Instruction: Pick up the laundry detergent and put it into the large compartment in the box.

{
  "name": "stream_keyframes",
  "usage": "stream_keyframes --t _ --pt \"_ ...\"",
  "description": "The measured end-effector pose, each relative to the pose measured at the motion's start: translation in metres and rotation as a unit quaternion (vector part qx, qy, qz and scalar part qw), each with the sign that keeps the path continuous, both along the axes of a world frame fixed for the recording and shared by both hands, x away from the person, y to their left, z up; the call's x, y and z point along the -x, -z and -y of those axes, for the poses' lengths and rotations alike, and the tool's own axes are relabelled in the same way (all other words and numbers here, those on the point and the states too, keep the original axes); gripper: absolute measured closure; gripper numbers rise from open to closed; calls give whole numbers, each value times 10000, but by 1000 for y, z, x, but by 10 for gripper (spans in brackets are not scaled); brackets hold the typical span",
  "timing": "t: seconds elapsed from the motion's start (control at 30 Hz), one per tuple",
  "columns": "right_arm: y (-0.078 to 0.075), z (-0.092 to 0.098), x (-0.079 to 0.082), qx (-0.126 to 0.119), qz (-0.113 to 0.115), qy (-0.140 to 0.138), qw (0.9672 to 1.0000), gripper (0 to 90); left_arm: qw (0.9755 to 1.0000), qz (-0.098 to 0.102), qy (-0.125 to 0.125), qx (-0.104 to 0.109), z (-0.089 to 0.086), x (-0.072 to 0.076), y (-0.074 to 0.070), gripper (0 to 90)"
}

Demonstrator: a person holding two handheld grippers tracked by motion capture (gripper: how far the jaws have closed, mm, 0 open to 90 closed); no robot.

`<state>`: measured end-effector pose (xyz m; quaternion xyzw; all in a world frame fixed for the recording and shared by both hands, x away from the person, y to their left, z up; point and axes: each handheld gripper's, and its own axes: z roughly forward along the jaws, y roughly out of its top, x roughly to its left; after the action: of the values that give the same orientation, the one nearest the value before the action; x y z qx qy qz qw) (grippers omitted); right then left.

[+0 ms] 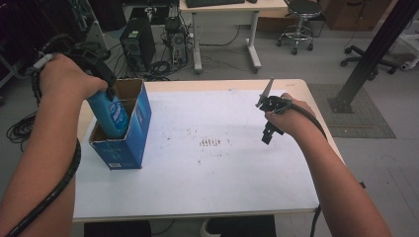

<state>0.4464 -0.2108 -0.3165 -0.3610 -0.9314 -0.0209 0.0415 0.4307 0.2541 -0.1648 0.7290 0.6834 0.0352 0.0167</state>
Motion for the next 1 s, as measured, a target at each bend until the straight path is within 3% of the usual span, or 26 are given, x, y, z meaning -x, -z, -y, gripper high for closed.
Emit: stream_keyframes --t 0.5,1.0 --pt "0 -1 1 17 23 -23 10000 76 9999 -113 24 -42 -2 -2 40 377" --pt "-1 0 3 26 29 -25 10000 76 9998 -100 64 -133 1 -3 76 377"
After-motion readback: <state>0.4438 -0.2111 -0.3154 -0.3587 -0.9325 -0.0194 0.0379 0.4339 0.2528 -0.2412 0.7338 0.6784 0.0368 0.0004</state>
